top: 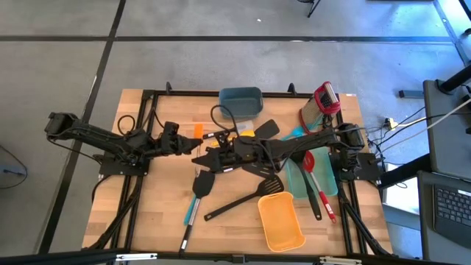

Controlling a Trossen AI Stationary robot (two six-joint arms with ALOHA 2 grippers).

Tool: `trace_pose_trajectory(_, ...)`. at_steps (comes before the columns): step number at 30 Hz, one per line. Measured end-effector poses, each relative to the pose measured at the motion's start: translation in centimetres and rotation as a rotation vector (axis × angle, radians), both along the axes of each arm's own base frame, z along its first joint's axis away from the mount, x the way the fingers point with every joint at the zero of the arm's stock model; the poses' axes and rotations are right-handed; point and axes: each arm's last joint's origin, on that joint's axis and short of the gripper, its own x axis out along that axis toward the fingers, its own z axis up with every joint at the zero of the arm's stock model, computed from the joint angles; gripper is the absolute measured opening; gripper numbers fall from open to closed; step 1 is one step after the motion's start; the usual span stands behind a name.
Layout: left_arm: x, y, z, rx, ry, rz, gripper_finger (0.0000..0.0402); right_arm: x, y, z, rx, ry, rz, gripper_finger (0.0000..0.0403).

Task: Pick & Place Kitchen Items
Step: Put the small orange spatula into the yellow bin

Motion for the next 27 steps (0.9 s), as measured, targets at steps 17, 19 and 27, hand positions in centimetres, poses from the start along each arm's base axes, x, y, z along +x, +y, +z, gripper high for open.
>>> trace_pose_trajectory(17,0.0,-0.3,-0.1,0.129,0.021,-0.07,0.013,-0.1,0.1,0.0,0.055,0.023,0.044,0.0012)
trace_pose_trajectory(19,0.2,-0.5,-0.5,0.18,0.059,-0.113,0.0147,-0.1,0.1,0.0,0.059,0.025,0.044,0.0012)
trace_pose_trajectory(27,0.4,-0.8,-2.3,0.279,0.252,-0.132,0.0168,-1.0,0.0,-0.8,0.058,0.205,0.059,0.0012)
